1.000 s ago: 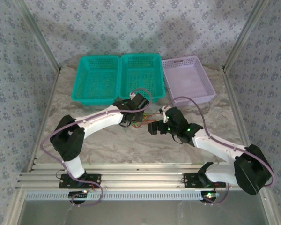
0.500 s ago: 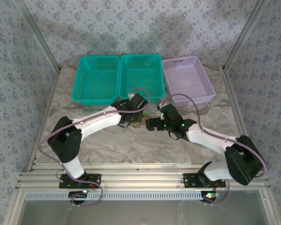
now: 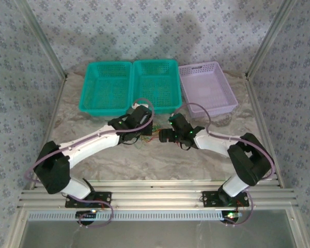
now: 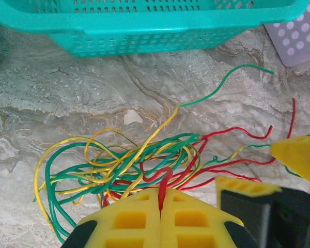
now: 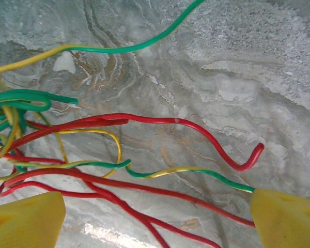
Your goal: Untangle the cables
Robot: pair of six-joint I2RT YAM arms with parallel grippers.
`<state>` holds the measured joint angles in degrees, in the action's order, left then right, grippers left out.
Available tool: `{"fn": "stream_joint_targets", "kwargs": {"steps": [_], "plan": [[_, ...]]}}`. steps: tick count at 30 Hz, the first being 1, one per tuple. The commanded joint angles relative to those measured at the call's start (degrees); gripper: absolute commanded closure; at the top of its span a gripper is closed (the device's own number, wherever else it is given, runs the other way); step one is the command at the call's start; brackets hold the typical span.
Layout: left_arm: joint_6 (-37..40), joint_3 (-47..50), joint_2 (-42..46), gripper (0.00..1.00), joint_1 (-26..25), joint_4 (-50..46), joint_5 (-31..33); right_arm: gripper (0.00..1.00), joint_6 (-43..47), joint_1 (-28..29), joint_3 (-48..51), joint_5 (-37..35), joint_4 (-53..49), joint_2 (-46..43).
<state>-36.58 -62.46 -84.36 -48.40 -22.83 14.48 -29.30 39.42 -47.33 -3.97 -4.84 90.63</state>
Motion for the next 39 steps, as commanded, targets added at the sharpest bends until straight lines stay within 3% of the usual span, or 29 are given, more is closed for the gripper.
{"fn": "stream_joint_targets", "kwargs": {"steps": [1,10,27,32,39], "plan": [[-1.3,0.1,3.4,1.00,-0.1,2.9,-1.0,0.07,-1.7,0.2,-2.2,-2.0,-0.3,2.8],[-2.1,1.4,10.2,1.00,-0.2,2.7,-2.5,0.08,-3.3,-0.1,-3.4,-4.8,-1.1,8.1],[0.2,1.9,23.0,1.00,-0.2,-3.0,0.2,0.08,-5.3,-2.5,-2.7,-5.2,-1.4,11.1],[0.8,2.2,24.5,1.00,-0.1,-3.0,-0.6,0.07,-1.8,-1.7,0.1,-3.8,1.6,3.9],[2.5,2.0,26.9,1.00,-0.2,-3.1,0.6,0.06,1.7,-2.4,-1.6,-1.9,-4.0,-4.8]]}}
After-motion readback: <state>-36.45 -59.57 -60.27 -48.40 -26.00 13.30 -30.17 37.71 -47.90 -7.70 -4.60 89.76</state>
